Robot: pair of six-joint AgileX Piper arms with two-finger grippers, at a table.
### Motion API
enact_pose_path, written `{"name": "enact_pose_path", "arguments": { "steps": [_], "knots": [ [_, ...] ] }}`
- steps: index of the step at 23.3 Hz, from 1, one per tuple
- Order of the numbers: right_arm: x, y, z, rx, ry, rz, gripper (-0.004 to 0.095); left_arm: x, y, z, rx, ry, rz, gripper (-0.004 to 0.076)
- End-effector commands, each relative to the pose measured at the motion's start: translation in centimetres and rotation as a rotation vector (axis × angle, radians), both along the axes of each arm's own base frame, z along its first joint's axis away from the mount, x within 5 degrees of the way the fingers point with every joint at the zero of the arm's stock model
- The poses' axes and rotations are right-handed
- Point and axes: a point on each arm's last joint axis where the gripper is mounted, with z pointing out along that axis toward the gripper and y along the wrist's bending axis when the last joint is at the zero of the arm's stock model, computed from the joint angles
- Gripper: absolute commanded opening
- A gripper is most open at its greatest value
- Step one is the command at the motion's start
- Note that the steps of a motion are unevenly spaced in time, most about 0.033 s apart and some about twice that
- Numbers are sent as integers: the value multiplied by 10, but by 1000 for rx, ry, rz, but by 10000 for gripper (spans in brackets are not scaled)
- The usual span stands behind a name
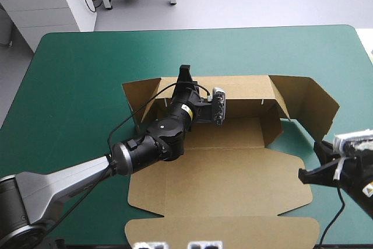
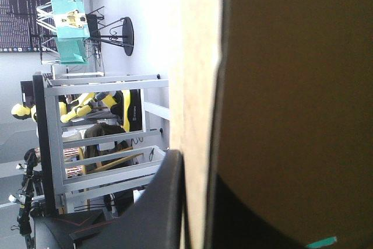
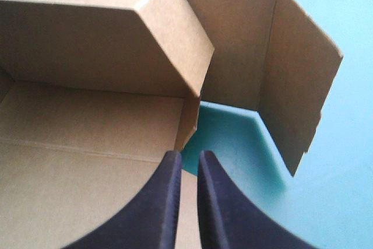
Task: Fold the box
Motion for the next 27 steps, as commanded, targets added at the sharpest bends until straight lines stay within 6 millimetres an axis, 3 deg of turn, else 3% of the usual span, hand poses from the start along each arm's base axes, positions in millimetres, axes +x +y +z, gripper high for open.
{"name": "enact_pose_path", "arguments": {
  "steps": [1,4,9,14,16,19,23,27],
  "knots": [
    [29,-2,36,9,-80,-7,88,-4,0,11,-48,-8,3,-8],
    [69,-4,59,-10,-46,9,88,-3,-1,8,-40,-3,3,-8],
    [114,-6,86,-19,-36,28,88,-2,-2,5,-32,1,6,-8],
    [155,-8,100,-24,-37,47,88,-2,-2,5,-32,1,6,-8],
    [182,-7,101,-10,-5,78,56,-2,-3,5,-31,-2,2,-8],
    [222,-6,89,19,91,111,-17,-2,-3,5,-33,-4,-6,-8],
    [275,-6,58,71,198,134,-20,-2,-3,5,-37,-2,-2,-8],
    [293,-7,27,67,331,155,-18,-2,-3,5,-37,-2,-2,-8]
  ]
}}
